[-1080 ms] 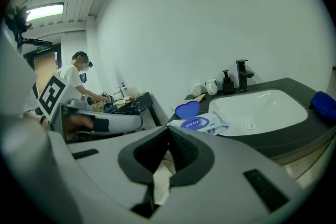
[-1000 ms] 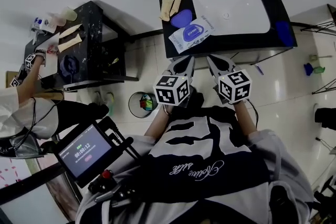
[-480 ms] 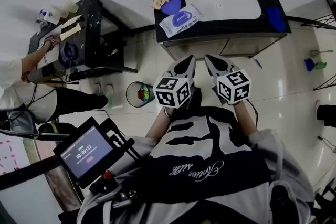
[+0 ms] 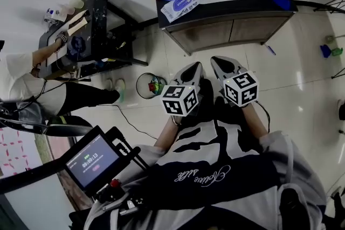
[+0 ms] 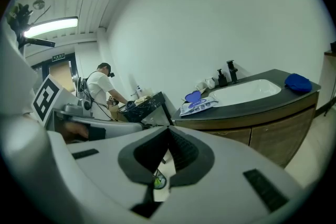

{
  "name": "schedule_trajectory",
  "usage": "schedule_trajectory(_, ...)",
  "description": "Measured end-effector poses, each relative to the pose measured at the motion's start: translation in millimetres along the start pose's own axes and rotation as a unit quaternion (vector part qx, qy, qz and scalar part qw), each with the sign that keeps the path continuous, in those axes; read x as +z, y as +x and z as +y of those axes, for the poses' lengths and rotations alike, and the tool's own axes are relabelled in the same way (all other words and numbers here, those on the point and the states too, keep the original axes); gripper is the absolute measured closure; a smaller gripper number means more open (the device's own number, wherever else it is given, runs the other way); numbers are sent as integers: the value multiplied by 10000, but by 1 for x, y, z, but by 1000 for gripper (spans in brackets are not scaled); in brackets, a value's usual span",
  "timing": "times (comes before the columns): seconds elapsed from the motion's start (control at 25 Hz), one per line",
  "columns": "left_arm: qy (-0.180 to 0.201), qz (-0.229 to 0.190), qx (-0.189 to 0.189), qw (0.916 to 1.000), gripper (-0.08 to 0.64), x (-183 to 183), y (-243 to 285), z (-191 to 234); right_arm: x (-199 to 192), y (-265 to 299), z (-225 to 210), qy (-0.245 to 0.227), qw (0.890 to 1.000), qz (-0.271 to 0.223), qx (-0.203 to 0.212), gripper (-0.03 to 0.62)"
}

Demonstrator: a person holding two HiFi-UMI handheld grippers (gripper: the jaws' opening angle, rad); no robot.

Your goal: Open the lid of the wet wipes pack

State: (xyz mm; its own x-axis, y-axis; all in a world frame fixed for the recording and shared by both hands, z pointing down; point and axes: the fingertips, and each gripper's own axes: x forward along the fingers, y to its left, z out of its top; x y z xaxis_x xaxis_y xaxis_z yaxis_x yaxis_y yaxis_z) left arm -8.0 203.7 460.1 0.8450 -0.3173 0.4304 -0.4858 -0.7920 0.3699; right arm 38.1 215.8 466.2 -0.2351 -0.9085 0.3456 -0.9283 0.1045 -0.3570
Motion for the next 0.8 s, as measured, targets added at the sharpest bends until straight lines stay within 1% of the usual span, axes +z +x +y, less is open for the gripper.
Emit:
schedule_trajectory(0.16,73,46,-8,10000,561,-11,-13,-7,-6,-12,15,19,10000,-94,4,594)
schedule_trajectory(0.44,252,-159,-95,9995,561,0,-24,-3,5,-15,36,-187,9995,-241,-65,594)
schedule_trajectory(0.64,490,-218,-118,9985,561,20,-47,11,28,-6,61,-184,9989,-374,-221,594)
schedule_trajectory(0.8,431,-269,-81,9987,561,27,-63,32,34,6,82,-235,9985,-402,-286,594)
